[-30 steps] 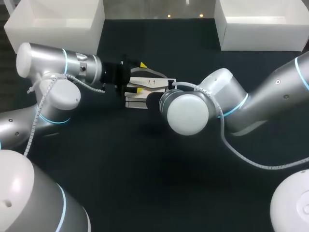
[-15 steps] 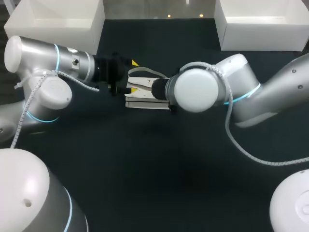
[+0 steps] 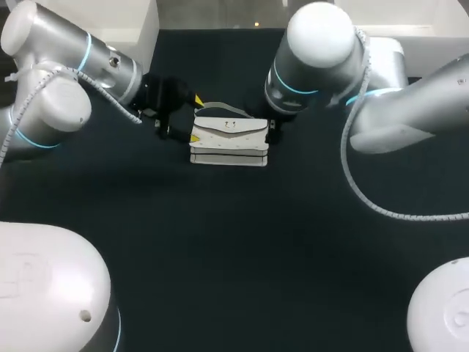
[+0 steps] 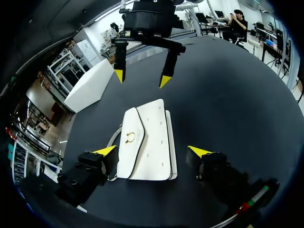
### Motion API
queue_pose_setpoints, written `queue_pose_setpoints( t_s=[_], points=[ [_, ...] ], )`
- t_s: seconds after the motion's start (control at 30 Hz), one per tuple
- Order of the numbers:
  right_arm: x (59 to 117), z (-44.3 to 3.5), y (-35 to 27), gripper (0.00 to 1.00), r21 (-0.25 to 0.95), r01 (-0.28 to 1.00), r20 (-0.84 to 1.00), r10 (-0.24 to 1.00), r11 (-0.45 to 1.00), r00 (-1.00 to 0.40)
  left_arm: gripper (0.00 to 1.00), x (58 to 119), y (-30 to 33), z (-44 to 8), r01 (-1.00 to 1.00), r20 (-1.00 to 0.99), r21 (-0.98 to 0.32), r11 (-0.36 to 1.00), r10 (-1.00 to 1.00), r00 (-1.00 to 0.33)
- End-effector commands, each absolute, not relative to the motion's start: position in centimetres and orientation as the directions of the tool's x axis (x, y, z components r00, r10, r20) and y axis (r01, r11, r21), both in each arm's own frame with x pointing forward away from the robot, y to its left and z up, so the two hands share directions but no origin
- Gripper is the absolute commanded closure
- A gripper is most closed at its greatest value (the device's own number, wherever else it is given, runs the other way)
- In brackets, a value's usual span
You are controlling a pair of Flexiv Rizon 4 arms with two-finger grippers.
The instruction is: Pick up the bag, open it, inspect its contents, close it, and place it on the opposite side
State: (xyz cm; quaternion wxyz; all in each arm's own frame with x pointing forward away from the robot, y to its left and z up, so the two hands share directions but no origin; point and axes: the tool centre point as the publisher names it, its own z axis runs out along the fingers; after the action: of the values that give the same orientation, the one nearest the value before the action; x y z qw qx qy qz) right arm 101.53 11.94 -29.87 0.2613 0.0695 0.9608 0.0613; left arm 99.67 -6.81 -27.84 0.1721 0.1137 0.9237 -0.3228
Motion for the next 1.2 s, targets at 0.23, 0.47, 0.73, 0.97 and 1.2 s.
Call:
queue_pose_setpoints(
  t_s=[0.23,0.47,0.73,0.97,1.2],
  points=[
    [102.2,-29.6,12.4,0.0,0.133,0.116,-0.345,0.156,0.984,-0.925,0.0,99.7,-7.0,-27.0,0.308,-0.338,-0.52,0.797,0.139,-0.931],
    [102.2,-29.6,12.4,0.0,0.133,0.116,-0.345,0.156,0.984,-0.925,0.0,99.7,-7.0,-27.0,0.308,-0.338,-0.52,0.797,0.139,-0.931],
    [102.2,-29.6,12.4,0.0,0.133,0.116,-0.345,0.156,0.984,-0.925,0.0,99.8,-7.3,-27.1,0.263,-0.312,-0.532,0.805,0.102,-0.945],
    [105.2,-29.2,11.9,0.0,0.141,0.559,-0.139,0.575,0.817,-0.806,0.0,100.1,-6.5,-28.0,-0.115,-0.179,-0.575,0.81,-0.261,-0.949],
    [106.3,-28.9,11.0,0.0,0.021,0.854,0.125,0.846,0.521,-0.519,0.0,100.3,-5.7,-27.4,-0.596,0.055,-0.527,0.606,-0.676,-0.735]
  ],
)
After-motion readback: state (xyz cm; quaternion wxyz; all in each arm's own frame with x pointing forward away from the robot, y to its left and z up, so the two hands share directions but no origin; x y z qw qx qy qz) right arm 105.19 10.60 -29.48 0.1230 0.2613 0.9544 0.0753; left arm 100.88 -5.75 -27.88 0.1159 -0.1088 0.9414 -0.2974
